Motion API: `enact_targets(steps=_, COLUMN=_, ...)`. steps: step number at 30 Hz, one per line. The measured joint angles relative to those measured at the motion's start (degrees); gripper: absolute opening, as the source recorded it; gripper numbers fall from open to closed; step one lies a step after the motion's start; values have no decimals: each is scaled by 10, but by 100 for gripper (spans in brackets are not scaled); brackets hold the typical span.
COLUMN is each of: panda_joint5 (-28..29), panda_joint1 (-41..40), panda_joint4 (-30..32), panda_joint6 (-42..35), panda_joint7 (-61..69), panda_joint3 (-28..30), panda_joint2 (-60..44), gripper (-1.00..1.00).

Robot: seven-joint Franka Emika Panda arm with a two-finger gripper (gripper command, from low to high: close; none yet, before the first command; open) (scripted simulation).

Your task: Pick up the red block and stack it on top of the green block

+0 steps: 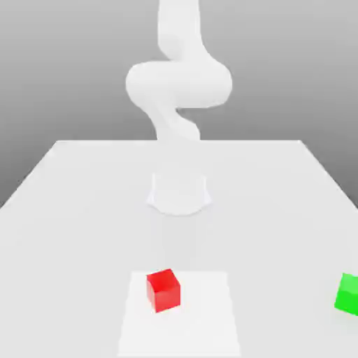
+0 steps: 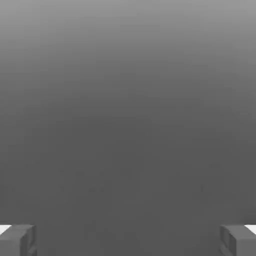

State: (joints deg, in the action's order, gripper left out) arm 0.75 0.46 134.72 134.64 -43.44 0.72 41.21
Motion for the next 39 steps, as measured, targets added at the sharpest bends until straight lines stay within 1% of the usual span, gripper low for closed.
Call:
enact_targets(steps=11, panda_joint5=20, panda_joint1=20, panda_joint4=144, panda_joint6=144, panda_joint7=134, panda_joint3=47, panda_joint2=-237, gripper=0)
enact_targets(steps=18, panda_joint5=0, panda_joint1=21, panda_joint4=232, panda_joint6=233, panda_joint7=239, panda_joint3=62, panda_joint2=-383, gripper=0)
enact_targets(steps=20, panda_joint5=-13, panda_joint1=19, panda_joint4=243, panda_joint6=264, panda_joint7=262, panda_joint3=59, panda_joint2=-425, gripper=0)
enact_targets(steps=25, panda_joint5=-50, panda_joint1=0, panda_joint4=233, panda_joint6=351, panda_joint7=294, panda_joint3=31, panda_joint2=-529, gripper=0)
enact_targets(steps=26, panda_joint5=-52, panda_joint1=-7, panda_joint4=231, panda_joint6=364, panda_joint7=295, panda_joint3=24, panda_joint2=-546, gripper=-100)
enact_targets(steps=33, panda_joint5=-51, panda_joint1=-9, panda_joint4=230, panda_joint6=365, panda_joint7=294, panda_joint3=22, panda_joint2=-547, gripper=-100)
enact_targets(steps=39, panda_joint5=-14, panda_joint1=-3, panda_joint4=247, panda_joint6=272, panda_joint7=268, panda_joint3=38, panda_joint2=-437, gripper=-100)
